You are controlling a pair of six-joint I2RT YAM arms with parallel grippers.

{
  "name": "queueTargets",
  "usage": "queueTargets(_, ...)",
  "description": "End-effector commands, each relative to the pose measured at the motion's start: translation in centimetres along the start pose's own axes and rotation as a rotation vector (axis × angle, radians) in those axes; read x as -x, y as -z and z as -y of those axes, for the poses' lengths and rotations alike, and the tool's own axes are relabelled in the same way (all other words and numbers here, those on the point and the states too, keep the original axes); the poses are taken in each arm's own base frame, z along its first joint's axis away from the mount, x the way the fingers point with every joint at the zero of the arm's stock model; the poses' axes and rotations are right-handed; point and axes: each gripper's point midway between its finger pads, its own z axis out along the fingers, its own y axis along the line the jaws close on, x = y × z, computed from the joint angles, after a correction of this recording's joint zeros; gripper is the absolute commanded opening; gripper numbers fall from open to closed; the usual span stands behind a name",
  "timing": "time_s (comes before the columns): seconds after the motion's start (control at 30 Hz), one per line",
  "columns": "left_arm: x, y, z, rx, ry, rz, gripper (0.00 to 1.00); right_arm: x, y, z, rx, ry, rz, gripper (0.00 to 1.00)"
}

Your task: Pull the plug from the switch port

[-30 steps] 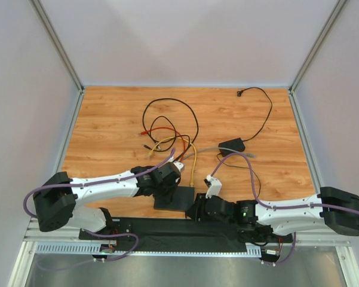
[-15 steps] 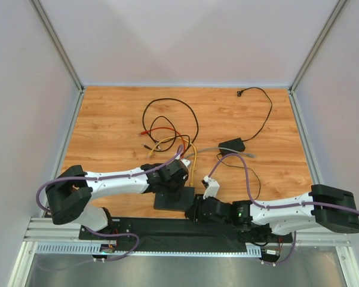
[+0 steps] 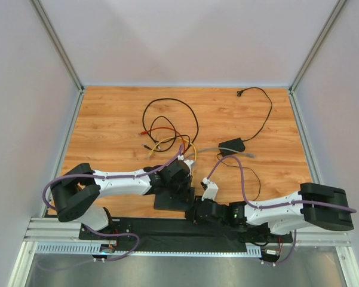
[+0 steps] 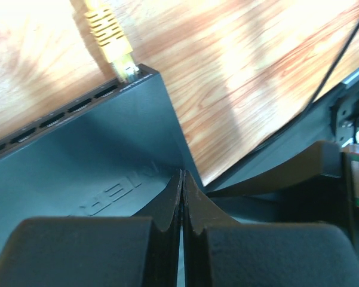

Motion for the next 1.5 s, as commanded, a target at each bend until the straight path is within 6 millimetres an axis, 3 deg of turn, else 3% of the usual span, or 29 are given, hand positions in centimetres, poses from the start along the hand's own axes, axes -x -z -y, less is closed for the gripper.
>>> queueTargets(0.0, -3.8, -1.2, -4.6, 0.155, 0.049, -0.104, 0.0, 2.0, -0.7, -0.6, -0.012, -0.038, 0.107, 0.23)
queueTargets(0.27, -5.2, -1.8, -6.5, 0.201, 0.082, -0.112, 0.0, 1.9, -0.9, 0.0, -0.03, -0.045, 0.109, 0.21)
queueTargets(0.57, -7.0, -3.5, -7.0, 0.193, 0.13, -0.182, 0.0, 1.5, -0.5, 1.1, -0.05, -0.069, 0.099, 0.0)
queueTargets(0.77, -7.4, -3.8, -8.3, 0.228, 0.14, -0.171, 0.0, 1.1, -0.1, 2.4, -0.075, -0.099, 0.09, 0.0)
queueTargets(0.87, -6.7, -3.5, -8.2, 0.225, 0.112, -0.137, 0.0, 1.1, 0.1, 3.1, -0.089, -0.117, 0.096, 0.0)
queueTargets(0.9, -6.4, -3.1, -8.7, 0.259, 0.1, -0.124, 0.0, 1.1, 0.1, 3.4, -0.09, -0.123, 0.099, 0.0)
queueTargets(1.07, -1.4, 0.4, -6.7, 0.293, -0.011, 0.008, 0.01, 1.8, 0.9, 4.5, -0.141, -0.086, 0.126, 0.0)
queueTargets(1.17, 0.8, 2.9, -5.8, 0.294, -0.062, 0.095, 0.16, 2.4, 1.3, 4.5, -0.132, -0.069, 0.144, 0.0)
queueTargets(1.33, 1.2, 4.9, -4.5, 0.225, -0.083, 0.133, 0.3, 2.8, 1.3, 3.6, -0.106, -0.014, 0.136, 0.01)
queueTargets(1.37, 1.2, 5.0, -4.3, 0.211, -0.082, 0.135, 0.33, 3.0, 1.3, 2.7, -0.09, -0.001, 0.133, 0.06)
queueTargets(1.47, 1.1, 6.1, -4.3, 0.199, -0.046, 0.166, 0.36, 3.2, 1.3, 2.9, -0.136, 0.072, 0.116, 0.11)
